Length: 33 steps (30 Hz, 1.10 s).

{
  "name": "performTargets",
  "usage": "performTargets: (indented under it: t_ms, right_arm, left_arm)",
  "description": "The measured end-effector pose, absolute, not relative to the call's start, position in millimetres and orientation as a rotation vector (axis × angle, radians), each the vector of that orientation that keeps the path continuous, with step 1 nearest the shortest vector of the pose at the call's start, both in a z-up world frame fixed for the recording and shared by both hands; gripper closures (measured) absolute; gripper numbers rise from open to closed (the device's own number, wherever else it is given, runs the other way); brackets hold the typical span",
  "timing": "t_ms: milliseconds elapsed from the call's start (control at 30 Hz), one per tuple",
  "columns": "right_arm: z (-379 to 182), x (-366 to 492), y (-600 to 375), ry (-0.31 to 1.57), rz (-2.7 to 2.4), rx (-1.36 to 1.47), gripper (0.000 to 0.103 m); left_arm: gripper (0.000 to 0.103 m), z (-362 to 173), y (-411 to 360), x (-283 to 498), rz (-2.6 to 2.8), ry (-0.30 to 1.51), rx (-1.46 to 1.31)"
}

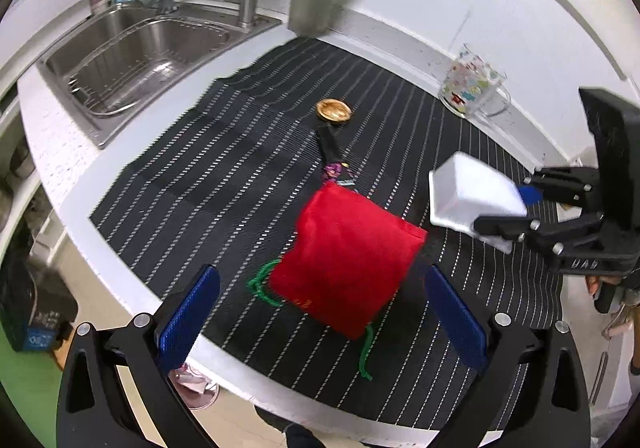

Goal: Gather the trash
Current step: 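Grasp the red cloth bag with the left tool while the right tool grasps the white foam tray, then carry the red bag and white tray down over the pink bin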

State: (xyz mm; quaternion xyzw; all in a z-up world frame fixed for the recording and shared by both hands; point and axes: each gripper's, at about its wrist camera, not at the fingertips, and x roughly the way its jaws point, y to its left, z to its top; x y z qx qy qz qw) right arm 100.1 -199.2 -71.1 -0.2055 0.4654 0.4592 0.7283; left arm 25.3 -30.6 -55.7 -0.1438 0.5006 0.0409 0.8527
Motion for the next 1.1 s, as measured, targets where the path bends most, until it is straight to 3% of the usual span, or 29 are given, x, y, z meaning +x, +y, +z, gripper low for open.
performTargets:
  t_ms: [367, 400, 567, 600, 767, 900, 1100]
  right_arm:
    - [-70.5, 104.6, -208.7, 1.029, 0.981, -0.386, 0.064]
    - [-70.2, 105.0, -209.2, 1.028, 0.98, -0.384, 0.064]
    - [-69.1, 107.5, -211.0, 1.021, 0.973, -0.376, 0.064]
    - [-68.8, 107.7, -210.7, 1.02, 0.972, -0.374, 0.064]
    - [-65.7, 105.5, -205.9, 1.008, 0.975, -0.384, 0.064]
    - [-62.1, 104.9, -203.8, 0.996, 0.975, -0.387, 0.064]
    - [-46.1, 99.1, -204.2, 0.956, 0.974, -0.392, 0.065]
  left_arm:
    - [0.008, -102.1, -56.9, 46.5, 0.051, 1.137, -0.243]
    - [0.017, -104.1, -57.7, 46.9, 0.052, 1.139, -0.244]
    - [0.038, -100.6, -55.2, 47.3, 0.045, 1.134, -0.249]
    - [0.05, -98.5, -53.8, 47.5, 0.046, 1.129, -0.251]
    - [0.088, -88.1, -47.6, 46.8, 0.058, 1.111, -0.263]
    - [0.097, -74.0, -45.9, 42.2, 0.06, 1.087, -0.278]
    - [0.097, -37.4, -43.5, 28.1, 0.068, 1.016, -0.303]
